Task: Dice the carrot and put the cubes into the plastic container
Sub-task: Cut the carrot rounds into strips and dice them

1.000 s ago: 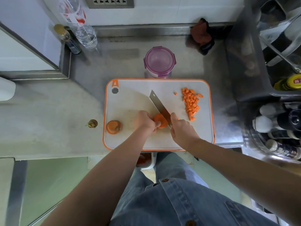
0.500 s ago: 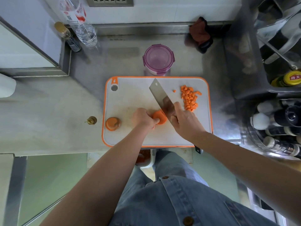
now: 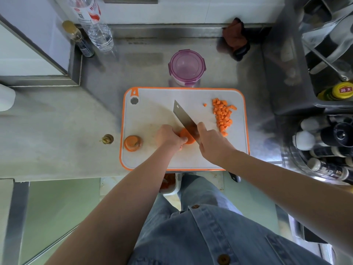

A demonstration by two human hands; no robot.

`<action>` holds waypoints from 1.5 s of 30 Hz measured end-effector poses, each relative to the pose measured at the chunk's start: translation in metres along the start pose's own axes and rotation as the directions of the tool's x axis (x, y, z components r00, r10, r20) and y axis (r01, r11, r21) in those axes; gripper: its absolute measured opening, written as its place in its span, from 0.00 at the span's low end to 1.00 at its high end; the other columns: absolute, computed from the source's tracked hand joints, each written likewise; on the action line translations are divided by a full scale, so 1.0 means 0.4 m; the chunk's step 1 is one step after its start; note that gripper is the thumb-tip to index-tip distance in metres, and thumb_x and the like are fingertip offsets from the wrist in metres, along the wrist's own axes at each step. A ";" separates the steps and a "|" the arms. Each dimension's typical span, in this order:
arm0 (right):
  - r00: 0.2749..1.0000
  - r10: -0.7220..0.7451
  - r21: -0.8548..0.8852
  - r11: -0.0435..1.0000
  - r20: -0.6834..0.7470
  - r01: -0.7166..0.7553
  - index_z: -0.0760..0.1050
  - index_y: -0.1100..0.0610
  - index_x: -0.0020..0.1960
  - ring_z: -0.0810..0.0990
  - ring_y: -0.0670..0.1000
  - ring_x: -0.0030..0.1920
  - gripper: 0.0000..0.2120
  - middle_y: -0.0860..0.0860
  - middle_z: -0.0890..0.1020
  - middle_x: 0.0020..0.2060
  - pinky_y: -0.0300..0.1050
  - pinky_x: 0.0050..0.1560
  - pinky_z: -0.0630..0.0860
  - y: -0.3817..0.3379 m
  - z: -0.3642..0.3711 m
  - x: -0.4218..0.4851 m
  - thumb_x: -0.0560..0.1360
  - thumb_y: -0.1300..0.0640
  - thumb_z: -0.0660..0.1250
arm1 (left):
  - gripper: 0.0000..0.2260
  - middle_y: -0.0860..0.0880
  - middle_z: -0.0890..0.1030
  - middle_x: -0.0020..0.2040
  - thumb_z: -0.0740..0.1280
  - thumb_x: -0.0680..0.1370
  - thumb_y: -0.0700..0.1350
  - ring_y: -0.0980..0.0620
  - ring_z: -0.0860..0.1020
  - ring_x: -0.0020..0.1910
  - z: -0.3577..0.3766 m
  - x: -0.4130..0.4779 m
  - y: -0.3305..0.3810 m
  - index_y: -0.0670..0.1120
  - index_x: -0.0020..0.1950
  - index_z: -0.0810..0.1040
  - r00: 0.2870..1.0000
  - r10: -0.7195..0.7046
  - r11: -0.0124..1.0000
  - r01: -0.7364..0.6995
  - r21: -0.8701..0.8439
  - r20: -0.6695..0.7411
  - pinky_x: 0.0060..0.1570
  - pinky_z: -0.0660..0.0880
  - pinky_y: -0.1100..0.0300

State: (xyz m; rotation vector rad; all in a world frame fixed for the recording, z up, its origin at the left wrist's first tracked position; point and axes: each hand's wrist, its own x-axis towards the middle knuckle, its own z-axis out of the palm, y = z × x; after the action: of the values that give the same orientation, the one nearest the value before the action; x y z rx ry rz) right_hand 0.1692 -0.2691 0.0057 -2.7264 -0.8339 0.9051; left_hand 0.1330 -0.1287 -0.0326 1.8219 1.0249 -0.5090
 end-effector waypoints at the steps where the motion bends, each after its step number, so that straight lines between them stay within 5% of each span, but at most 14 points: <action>1: 1.000 0.007 -0.001 1.000 0.006 -0.007 0.57 0.57 0.65 0.75 0.52 0.32 0.17 0.55 0.74 0.35 0.46 0.30 0.72 -0.001 0.002 0.000 0.79 0.64 0.58 | 0.11 0.44 0.85 0.39 0.77 0.70 0.46 0.49 0.84 0.35 0.000 0.002 0.002 0.45 0.43 0.76 1.000 -0.001 1.000 0.001 0.006 0.004 0.48 0.82 0.53; 12: 0.999 0.014 -0.036 0.999 -0.042 -0.015 0.55 0.59 0.70 0.75 0.59 0.39 0.23 0.53 0.70 0.37 0.49 0.36 0.67 -0.005 0.059 0.019 0.78 0.64 0.57 | 0.11 0.40 0.84 0.38 0.78 0.68 0.38 0.44 0.84 0.32 -0.007 0.028 0.004 0.38 0.43 0.77 0.996 -0.052 0.998 0.054 -0.023 0.067 0.40 0.83 0.49; 18: 0.998 0.006 -0.017 1.000 -0.055 -0.007 0.55 0.60 0.69 0.70 0.55 0.35 0.19 0.53 0.70 0.35 0.48 0.35 0.67 0.004 0.064 0.024 0.80 0.62 0.55 | 0.13 0.40 0.84 0.40 0.78 0.68 0.38 0.44 0.84 0.34 -0.010 0.028 0.003 0.39 0.43 0.75 0.995 -0.062 0.996 0.066 -0.054 0.079 0.41 0.83 0.51; 25: 0.998 -0.032 0.095 0.995 -0.060 0.037 0.59 0.57 0.57 0.73 0.57 0.35 0.07 0.54 0.72 0.33 0.52 0.32 0.71 0.022 0.017 0.025 0.81 0.58 0.55 | 0.14 0.44 0.83 0.35 0.79 0.67 0.40 0.47 0.83 0.31 0.002 0.010 -0.017 0.44 0.37 0.73 0.999 -0.044 0.985 0.045 -0.164 0.012 0.44 0.82 0.53; 31: 0.992 -0.057 0.083 0.994 -0.116 0.067 0.60 0.57 0.57 0.75 0.57 0.33 0.07 0.56 0.75 0.33 0.55 0.31 0.72 0.003 -0.021 0.007 0.80 0.60 0.54 | 0.14 0.48 0.82 0.33 0.80 0.67 0.43 0.52 0.80 0.28 0.013 0.003 -0.031 0.46 0.37 0.75 0.998 -0.048 0.974 0.038 -0.225 -0.039 0.46 0.81 0.54; 45: 0.999 0.019 0.014 1.000 -0.030 -0.018 0.59 0.56 0.59 0.72 0.53 0.34 0.12 0.52 0.70 0.33 0.43 0.27 0.62 -0.020 0.029 0.011 0.78 0.65 0.57 | 0.12 0.46 0.82 0.34 0.79 0.66 0.37 0.46 0.84 0.33 0.013 0.017 -0.031 0.44 0.35 0.76 0.997 -0.075 0.964 0.066 -0.258 -0.023 0.45 0.82 0.48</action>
State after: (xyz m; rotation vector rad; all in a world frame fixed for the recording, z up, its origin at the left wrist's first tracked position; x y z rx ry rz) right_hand 0.1616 -0.2603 -0.0037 -2.7336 -0.7958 0.8684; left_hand 0.1271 -0.1281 -0.0464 1.5723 1.1263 -0.3710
